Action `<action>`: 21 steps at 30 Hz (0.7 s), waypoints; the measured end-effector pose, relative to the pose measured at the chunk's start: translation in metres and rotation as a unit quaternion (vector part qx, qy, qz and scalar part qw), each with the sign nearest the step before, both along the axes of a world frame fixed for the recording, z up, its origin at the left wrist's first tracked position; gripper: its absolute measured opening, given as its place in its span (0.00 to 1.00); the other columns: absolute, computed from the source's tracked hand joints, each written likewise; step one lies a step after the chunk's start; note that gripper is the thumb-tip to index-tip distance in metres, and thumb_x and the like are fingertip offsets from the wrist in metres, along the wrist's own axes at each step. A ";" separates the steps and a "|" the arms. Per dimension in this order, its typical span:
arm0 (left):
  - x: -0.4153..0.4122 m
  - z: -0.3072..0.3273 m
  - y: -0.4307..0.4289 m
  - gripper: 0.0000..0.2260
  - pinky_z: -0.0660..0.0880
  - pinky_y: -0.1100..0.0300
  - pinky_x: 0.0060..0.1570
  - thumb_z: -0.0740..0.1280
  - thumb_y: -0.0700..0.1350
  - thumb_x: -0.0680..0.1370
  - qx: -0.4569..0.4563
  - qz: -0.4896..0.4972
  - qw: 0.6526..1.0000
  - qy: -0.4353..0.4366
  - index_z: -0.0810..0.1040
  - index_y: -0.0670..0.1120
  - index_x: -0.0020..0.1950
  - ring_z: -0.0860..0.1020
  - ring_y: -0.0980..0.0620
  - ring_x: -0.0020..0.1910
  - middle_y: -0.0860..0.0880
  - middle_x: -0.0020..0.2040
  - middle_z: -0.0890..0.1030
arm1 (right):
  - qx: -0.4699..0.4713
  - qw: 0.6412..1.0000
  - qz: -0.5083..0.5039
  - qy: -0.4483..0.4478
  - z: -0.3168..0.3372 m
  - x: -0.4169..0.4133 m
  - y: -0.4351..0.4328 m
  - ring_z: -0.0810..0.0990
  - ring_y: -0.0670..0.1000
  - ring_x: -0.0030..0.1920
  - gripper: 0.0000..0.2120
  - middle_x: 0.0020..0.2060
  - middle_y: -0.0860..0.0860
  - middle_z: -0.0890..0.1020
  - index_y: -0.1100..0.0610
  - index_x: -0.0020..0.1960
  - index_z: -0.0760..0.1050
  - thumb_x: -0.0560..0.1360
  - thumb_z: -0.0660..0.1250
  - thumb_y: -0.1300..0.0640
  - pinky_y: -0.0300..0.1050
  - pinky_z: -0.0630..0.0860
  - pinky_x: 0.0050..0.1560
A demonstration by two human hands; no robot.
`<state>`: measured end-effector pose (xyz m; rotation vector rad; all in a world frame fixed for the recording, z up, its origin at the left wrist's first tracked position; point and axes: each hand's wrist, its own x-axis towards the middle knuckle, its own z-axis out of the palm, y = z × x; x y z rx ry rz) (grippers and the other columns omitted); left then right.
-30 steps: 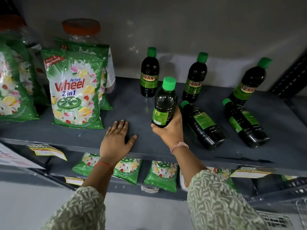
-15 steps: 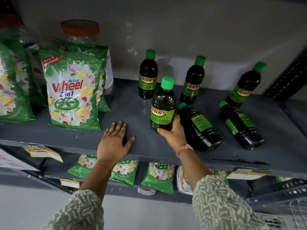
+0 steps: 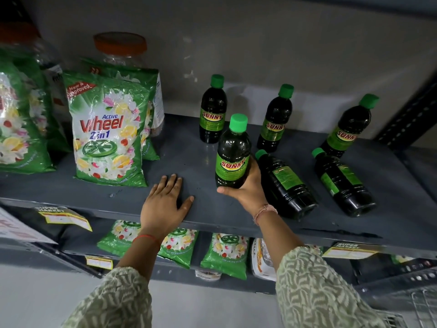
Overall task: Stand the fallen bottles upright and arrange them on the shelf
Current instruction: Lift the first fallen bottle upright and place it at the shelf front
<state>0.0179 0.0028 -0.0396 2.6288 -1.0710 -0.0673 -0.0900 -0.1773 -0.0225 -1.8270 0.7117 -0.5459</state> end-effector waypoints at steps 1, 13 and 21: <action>-0.001 0.000 0.000 0.39 0.52 0.52 0.75 0.41 0.67 0.68 0.000 -0.001 1.000 0.000 0.58 0.47 0.74 0.54 0.47 0.76 0.48 0.76 0.59 | -0.009 1.000 -0.018 0.006 -0.001 0.001 0.003 0.70 0.51 0.64 0.49 0.63 0.53 0.70 0.54 0.67 0.60 0.53 0.81 0.49 0.47 0.69 0.64; -0.005 0.006 -0.001 0.28 0.50 0.52 0.75 0.53 0.57 0.78 0.015 -0.002 1.000 0.018 0.54 0.45 0.74 0.52 0.46 0.76 0.46 0.77 0.56 | -0.111 0.992 -0.057 0.011 0.001 -0.052 0.051 0.74 0.47 0.50 0.32 0.50 0.53 0.78 0.59 0.59 0.71 0.60 0.78 0.50 0.31 0.68 0.48; -0.009 0.009 -0.006 0.27 0.49 0.50 0.75 0.53 0.55 0.78 0.023 0.008 0.999 0.027 0.55 0.44 0.74 0.51 0.44 0.76 0.45 0.77 0.56 | -0.089 0.994 -0.054 0.020 0.002 -0.071 0.068 0.68 0.52 0.66 0.46 0.65 0.57 0.70 0.57 0.69 0.61 0.58 0.77 0.43 0.47 0.68 0.66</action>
